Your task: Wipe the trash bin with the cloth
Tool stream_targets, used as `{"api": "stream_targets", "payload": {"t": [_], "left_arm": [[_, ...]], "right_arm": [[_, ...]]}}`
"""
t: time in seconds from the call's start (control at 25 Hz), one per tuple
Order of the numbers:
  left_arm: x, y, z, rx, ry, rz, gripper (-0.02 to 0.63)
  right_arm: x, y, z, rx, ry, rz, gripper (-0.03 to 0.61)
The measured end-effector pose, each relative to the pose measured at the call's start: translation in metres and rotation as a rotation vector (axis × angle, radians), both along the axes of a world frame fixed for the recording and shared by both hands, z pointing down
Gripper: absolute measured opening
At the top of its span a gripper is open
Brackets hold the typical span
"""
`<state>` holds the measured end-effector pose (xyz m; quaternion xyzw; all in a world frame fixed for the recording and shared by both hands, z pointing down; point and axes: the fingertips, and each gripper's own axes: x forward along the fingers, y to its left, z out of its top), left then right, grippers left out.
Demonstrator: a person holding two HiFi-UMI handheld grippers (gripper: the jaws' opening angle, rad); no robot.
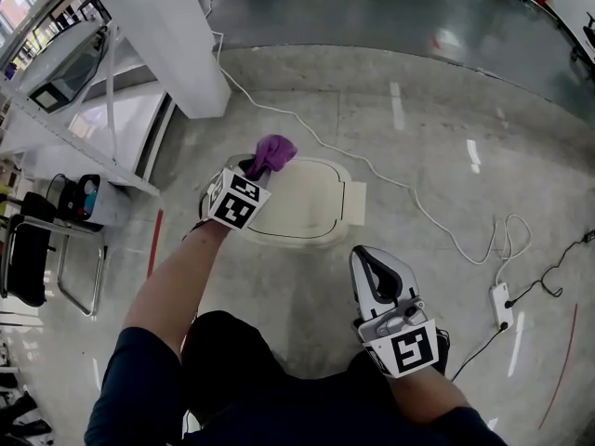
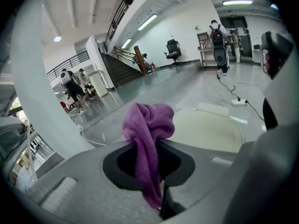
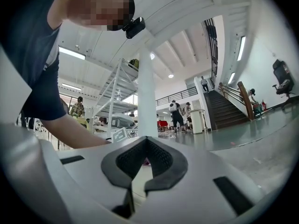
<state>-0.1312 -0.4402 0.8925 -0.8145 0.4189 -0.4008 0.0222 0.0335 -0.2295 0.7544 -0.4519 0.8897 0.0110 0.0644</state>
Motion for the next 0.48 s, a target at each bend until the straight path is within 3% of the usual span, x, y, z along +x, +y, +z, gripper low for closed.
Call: {"api": "stream_targets", "payload": {"t": [0.16, 0.48], "left_arm": [[0.020, -0.002, 0.017, -0.083, -0.044, 0.054, 0.053], [0.111, 0.017, 0.028, -0.158, 0.001, 0.185, 0.054]], "right_arm": [[0.005, 0.001, 0.001, 0.014, 0.008, 0.003, 0.009], [0.015, 0.000, -0.001, 0.030, -0.017, 0.008, 0.009]]}}
